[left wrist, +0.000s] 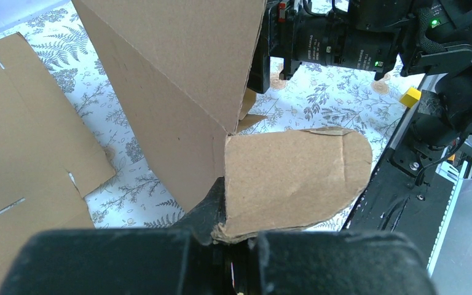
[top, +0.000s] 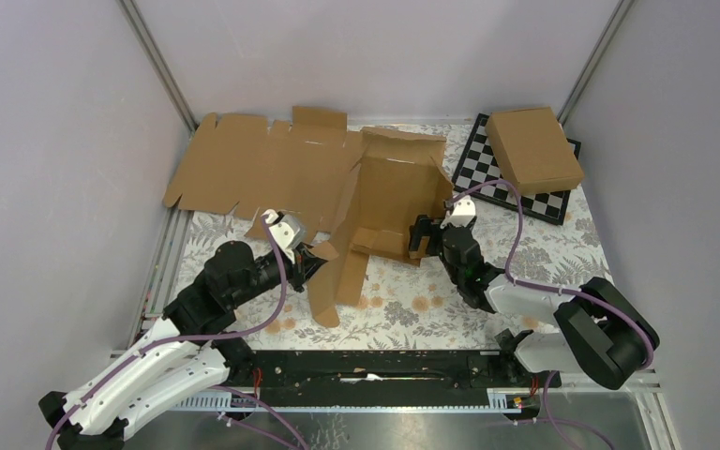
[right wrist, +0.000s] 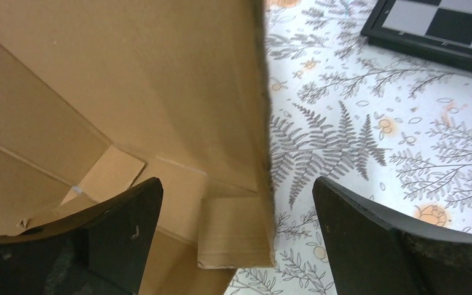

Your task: Fold the paper box

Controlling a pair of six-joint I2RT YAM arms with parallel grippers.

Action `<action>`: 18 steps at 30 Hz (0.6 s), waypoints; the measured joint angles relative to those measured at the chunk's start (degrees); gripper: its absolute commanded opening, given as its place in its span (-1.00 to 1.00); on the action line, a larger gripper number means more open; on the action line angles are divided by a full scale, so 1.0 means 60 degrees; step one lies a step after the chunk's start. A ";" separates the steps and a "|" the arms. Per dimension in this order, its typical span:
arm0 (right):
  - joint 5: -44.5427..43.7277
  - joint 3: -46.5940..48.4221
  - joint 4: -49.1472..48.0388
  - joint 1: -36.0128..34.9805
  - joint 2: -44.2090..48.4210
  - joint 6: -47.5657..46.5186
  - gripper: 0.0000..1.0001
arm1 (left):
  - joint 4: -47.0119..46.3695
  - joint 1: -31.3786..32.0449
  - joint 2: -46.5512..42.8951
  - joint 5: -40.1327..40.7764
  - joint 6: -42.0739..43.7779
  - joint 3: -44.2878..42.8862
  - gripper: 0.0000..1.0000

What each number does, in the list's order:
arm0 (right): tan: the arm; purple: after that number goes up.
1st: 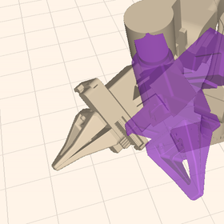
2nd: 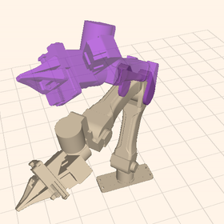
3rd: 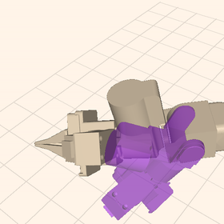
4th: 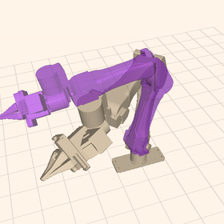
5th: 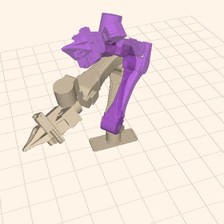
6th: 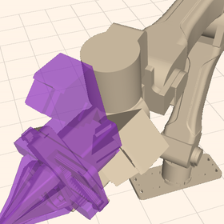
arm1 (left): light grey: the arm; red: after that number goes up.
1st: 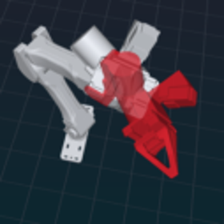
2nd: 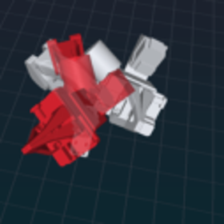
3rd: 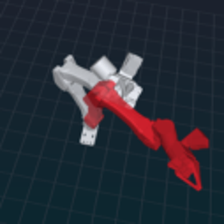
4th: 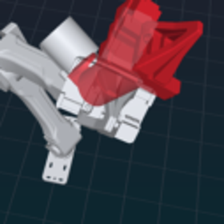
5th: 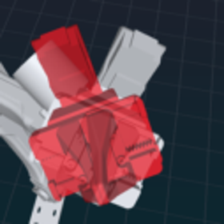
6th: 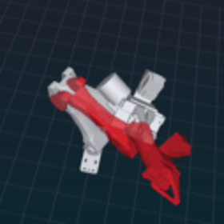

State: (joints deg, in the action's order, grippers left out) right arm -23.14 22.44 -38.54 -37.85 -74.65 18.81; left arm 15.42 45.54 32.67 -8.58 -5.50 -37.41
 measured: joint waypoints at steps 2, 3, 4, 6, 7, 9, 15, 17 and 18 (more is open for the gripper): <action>-0.0215 0.0000 -0.0160 0.0000 -0.0018 -0.0124 0.99 | 0.0004 0.0000 0.0000 0.0000 0.0025 0.0000 -1.00; -0.0277 0.0000 -0.0208 0.0004 -0.0015 -0.0171 0.99 | 0.0007 0.0000 0.0000 0.0000 0.0044 0.0000 -1.00; -0.0302 0.0000 -0.0233 0.0000 -0.0015 -0.0178 0.99 | 0.0018 0.0000 0.0000 0.0000 0.0069 0.0000 -1.00; -0.0280 -0.0007 -0.0248 0.0000 -0.0011 -0.0164 0.99 | 0.0040 0.0000 0.0000 0.0000 0.0120 0.0000 -1.00; -0.0226 -0.0022 -0.0255 0.0000 0.0007 -0.0164 0.99 | 0.0047 0.0000 0.0000 -0.0007 0.0135 0.0000 -1.00; -0.0022 -0.0124 -0.0280 0.0000 0.0117 -0.0171 0.97 | 0.0066 -0.0004 0.0000 -0.0044 0.0182 0.0000 -1.00; 0.0182 -0.0251 -0.0259 -0.0004 0.0204 -0.0087 -0.59 | 0.0076 0.0000 0.0000 -0.0117 0.0273 0.0000 -1.00; 0.0073 -0.0251 -0.0160 -0.0007 0.0211 0.0044 -0.69 | 0.0087 0.0000 0.0000 -0.0113 0.0277 0.0000 -1.00; -0.0018 -0.0251 -0.0109 -0.0004 0.0222 0.0073 -0.69 | 0.0095 0.0000 -0.0004 -0.0113 0.0284 0.0000 -1.00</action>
State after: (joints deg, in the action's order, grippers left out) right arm -23.24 20.93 -39.20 -37.87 -73.32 19.25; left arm 15.99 45.54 32.64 -9.26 -3.79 -37.41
